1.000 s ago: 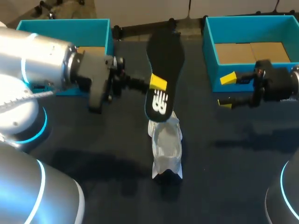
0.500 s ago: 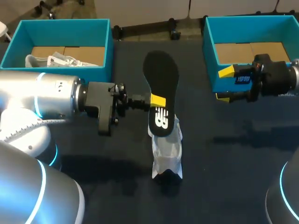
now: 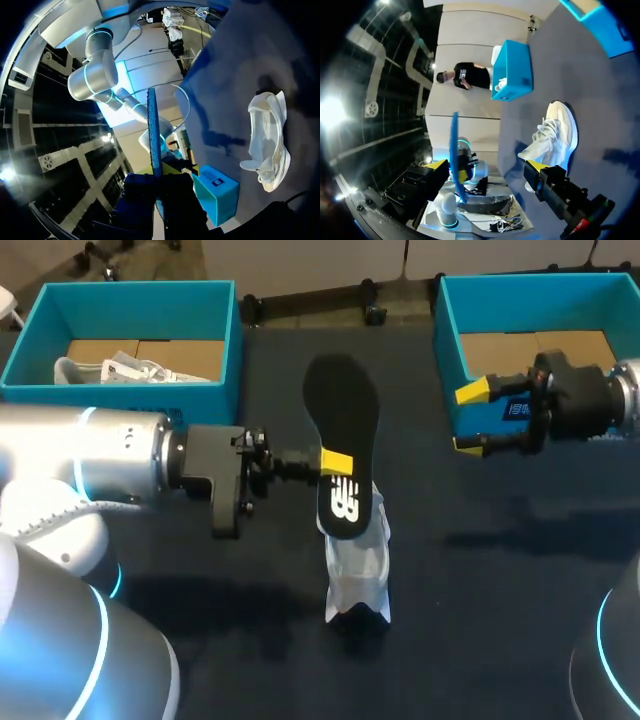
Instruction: Take the shoe out of the shoebox, open the shoe tongue, remove and reinsert the insole, then place the shoe into the shoebox
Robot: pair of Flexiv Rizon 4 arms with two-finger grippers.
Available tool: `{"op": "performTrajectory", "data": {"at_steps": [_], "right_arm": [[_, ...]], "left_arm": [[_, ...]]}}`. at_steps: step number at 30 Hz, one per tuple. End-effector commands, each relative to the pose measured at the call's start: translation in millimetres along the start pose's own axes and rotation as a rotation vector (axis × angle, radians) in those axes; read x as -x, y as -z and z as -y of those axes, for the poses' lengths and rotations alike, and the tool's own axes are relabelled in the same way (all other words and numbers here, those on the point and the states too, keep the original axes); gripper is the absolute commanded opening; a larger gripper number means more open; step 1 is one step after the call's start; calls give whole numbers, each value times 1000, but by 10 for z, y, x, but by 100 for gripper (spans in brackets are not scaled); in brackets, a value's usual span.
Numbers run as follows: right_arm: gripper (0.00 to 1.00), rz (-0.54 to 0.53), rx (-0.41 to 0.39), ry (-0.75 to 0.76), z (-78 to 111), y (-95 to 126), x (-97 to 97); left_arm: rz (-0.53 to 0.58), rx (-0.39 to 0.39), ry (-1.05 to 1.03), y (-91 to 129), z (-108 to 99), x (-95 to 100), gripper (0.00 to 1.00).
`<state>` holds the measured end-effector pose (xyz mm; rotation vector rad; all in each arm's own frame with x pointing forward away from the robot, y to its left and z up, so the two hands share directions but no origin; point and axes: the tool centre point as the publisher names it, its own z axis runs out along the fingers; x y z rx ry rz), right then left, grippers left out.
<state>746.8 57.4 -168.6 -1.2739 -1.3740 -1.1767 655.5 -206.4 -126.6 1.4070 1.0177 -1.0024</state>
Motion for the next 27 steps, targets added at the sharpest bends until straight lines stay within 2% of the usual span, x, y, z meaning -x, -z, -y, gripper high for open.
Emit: {"op": "performTrajectory", "data": {"at_steps": [1,8,11,23,27], "right_arm": [[100,17,6,5,34,-125,-107],[100,20,-19,10,101,-316,-158],[100,-4,-14,0,112,-375,-92],[100,-4,-14,0,112,-375,-92],[100,17,-28,-21,41,-521,-66]], "left_arm": [[23,1,-16,-170,-130,-179,0],[24,18,-10,-252,-242,-349,0],[44,16,1,-268,-260,-356,0],[46,14,6,-279,-261,-368,0],[32,26,17,-342,-277,-481,0]]}}
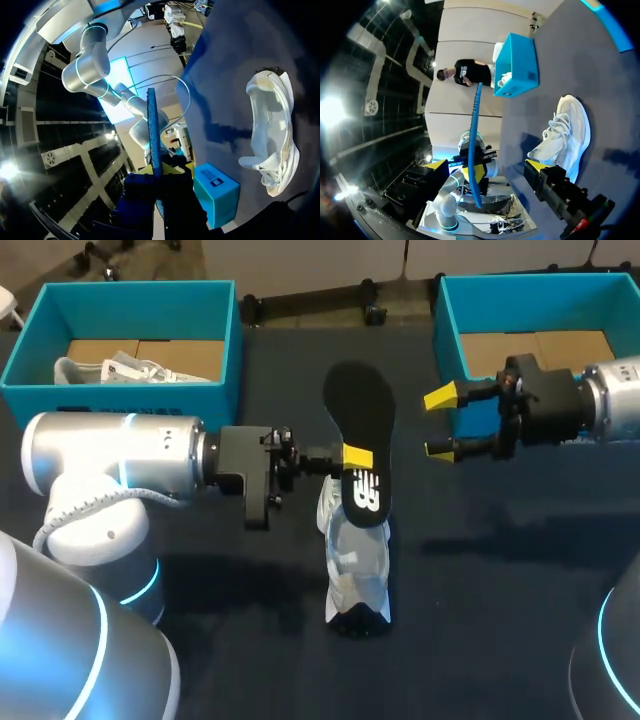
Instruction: Take the shoe out of the shoebox, open the shoe tongue, remove and reinsert the insole, then place the shoe into the shoebox
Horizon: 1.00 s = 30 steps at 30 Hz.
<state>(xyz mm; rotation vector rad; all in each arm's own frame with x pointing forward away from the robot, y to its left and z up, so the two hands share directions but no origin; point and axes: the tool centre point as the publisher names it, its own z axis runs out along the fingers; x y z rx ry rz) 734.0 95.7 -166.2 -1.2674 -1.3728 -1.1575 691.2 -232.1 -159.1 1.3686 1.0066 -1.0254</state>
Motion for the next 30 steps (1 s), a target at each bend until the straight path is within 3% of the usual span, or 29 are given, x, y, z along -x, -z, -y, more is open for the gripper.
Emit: {"op": "performTrajectory", "data": {"at_steps": [1,20,21,23,27,29,30], "right_arm": [[100,21,-13,-14,-88,-168,29],[99,6,-57,4,-92,-437,16],[97,6,-57,4,-91,-441,14],[80,3,-56,8,-88,-448,14],[73,-19,-56,18,-90,-465,29],[59,-32,-57,24,-96,-475,40],[58,-33,-56,24,-100,-480,45]], "left_arm": [[-5,15,5,-86,-20,-109,0],[-2,35,9,-174,-160,-292,0],[1,38,8,-176,-162,-294,0],[4,41,8,-180,-170,-301,0],[6,43,4,-198,-171,-316,0],[7,46,5,-207,-170,-327,0],[8,48,6,-210,-168,-331,0]]}}
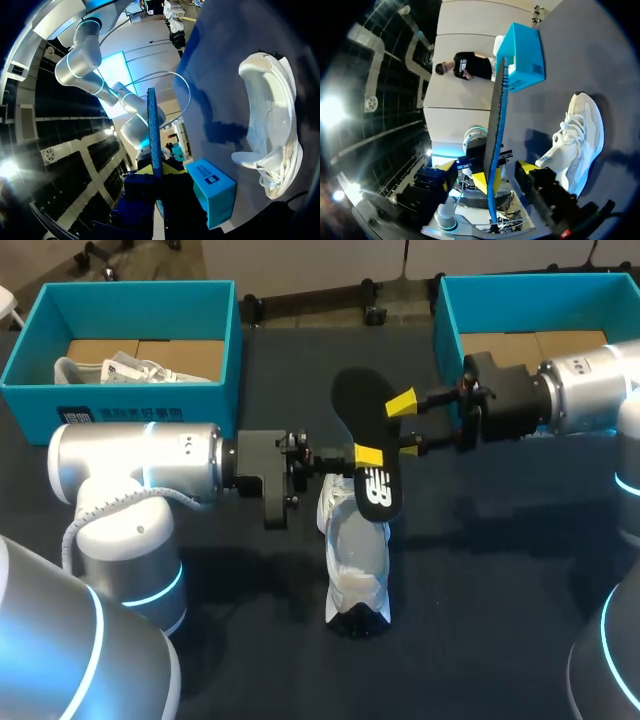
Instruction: Take the shoe out of the shoebox, open the shoe tongue, remove and reinsert the insole, then place the shoe into the shoebox
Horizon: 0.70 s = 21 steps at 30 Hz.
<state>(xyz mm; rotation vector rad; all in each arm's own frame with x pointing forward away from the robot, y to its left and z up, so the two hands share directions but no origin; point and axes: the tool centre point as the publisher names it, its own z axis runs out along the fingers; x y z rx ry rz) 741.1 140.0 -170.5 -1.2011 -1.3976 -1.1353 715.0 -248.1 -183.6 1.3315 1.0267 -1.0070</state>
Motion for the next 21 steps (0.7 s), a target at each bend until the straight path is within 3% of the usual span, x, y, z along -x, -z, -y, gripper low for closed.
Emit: {"op": "performTrajectory", "data": {"at_steps": [1,4,21], "right_arm": [[55,-14,1,2,-22,-40,69],[49,-15,3,-1,-31,-47,73],[39,-27,-3,14,34,-96,45]], "left_arm": [[9,8,-3,-57,9,-40,0],[13,14,-7,-63,13,-44,0],[2,37,6,-120,-35,-62,0]]}}
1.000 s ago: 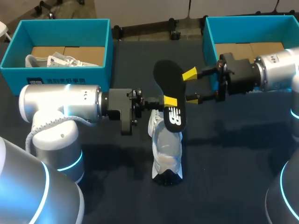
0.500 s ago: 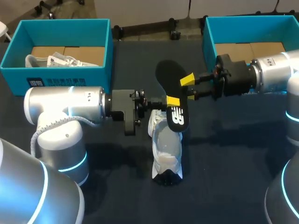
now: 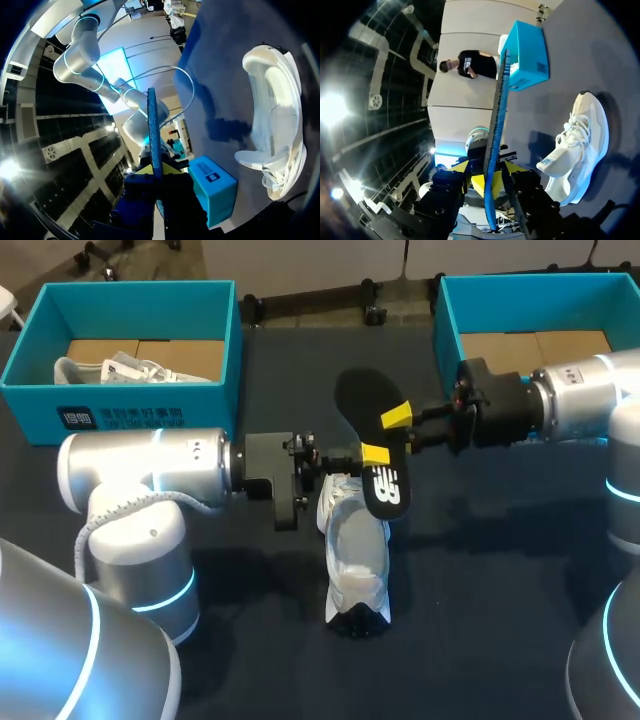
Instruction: Take the shoe out of the shoebox, open the shoe tongue, remove and reinsert the insole, then place the shoe into the shoebox
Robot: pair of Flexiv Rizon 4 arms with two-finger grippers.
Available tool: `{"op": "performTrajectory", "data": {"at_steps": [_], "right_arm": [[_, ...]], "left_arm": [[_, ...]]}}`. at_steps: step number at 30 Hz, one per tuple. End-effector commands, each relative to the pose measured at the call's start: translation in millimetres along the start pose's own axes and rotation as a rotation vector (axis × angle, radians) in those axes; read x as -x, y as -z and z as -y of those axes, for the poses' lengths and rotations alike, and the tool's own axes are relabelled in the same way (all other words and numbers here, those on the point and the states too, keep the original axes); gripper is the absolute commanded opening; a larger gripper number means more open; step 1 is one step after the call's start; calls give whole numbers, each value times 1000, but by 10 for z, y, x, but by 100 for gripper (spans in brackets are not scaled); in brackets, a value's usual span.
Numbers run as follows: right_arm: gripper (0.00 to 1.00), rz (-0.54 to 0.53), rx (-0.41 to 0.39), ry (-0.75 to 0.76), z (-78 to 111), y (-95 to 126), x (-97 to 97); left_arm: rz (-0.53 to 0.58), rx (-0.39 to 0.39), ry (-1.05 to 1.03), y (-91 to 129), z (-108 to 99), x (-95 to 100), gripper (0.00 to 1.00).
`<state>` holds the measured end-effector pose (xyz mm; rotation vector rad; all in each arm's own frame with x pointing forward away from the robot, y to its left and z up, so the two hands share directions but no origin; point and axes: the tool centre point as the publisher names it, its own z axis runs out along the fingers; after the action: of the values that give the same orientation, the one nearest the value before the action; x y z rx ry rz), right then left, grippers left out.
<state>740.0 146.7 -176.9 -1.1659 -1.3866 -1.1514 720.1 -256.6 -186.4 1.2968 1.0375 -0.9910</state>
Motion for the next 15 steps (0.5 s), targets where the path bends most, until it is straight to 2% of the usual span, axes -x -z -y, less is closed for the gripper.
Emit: {"op": "performTrajectory", "data": {"at_steps": [1,10,15], "right_arm": [[39,5,5,2,35,-23,-15],[34,4,-3,-2,66,-52,-8],[26,-1,-8,-3,65,-66,-1]], "left_arm": [[-6,2,5,-32,11,-32,0],[-10,10,11,-20,22,-43,0],[-9,10,8,-6,26,-44,0]]}}
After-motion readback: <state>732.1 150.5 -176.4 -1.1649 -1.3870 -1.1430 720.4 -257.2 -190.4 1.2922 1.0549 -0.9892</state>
